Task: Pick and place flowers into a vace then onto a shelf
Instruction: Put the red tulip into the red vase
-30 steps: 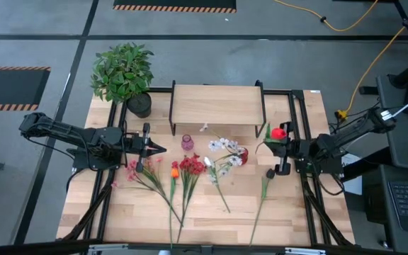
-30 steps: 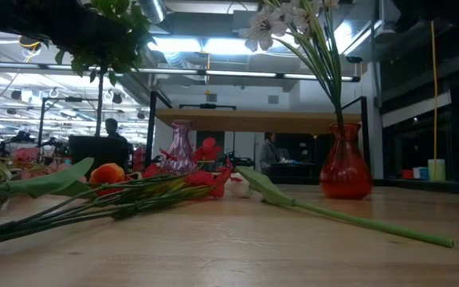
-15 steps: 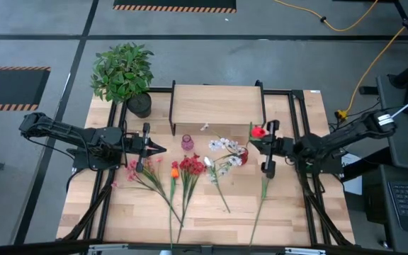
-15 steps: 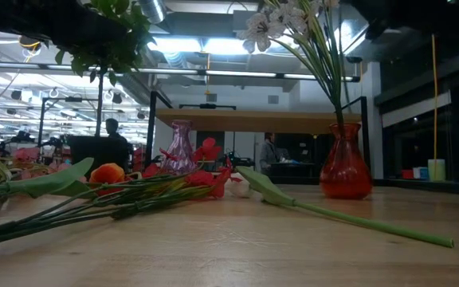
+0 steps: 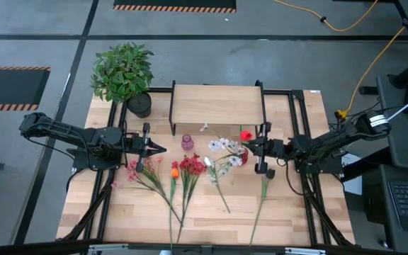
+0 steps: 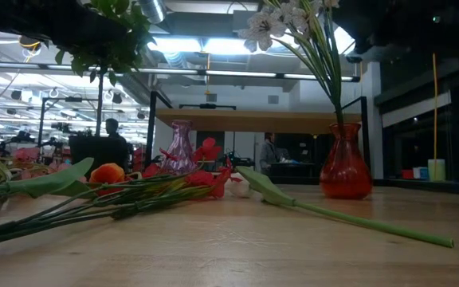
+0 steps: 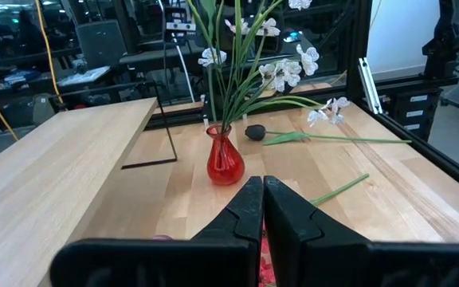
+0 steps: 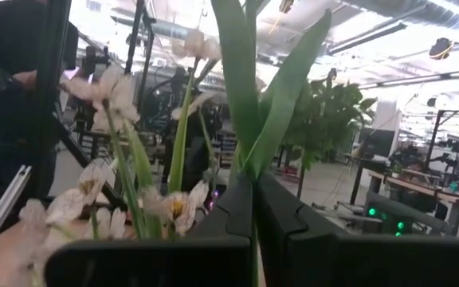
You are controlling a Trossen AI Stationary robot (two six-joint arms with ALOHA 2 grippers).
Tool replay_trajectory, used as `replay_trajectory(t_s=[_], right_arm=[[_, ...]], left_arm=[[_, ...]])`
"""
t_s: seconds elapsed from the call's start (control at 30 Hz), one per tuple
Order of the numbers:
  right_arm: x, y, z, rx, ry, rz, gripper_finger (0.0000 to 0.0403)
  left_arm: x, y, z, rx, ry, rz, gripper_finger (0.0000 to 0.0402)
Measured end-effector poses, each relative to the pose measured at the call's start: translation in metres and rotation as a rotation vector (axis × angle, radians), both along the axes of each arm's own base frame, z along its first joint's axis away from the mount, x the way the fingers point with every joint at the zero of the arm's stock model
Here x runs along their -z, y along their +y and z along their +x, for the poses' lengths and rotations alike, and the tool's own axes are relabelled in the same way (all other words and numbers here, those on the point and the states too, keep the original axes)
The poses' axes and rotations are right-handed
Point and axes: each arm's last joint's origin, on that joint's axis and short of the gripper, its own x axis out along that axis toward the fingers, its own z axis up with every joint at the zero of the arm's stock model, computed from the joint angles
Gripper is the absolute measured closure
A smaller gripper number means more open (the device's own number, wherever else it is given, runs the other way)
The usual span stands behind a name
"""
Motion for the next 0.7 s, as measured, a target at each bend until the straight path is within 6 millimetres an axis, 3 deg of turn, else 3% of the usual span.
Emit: replay_trajectory(t_s=[0.27,0.7], right_arm=[[0.013,-0.002,-0.011,-0.013,0.011,0.043,0.0403],[0.025,-0.001,-0.004,-0.009,0.071,0.031,0.0403]], left_arm=[[0.000,0.000,0.000,0.000,-0.001,0.000,0.0394],[0.000,0.000,0.000,0.000,-0.001,-0.001,0.0393]])
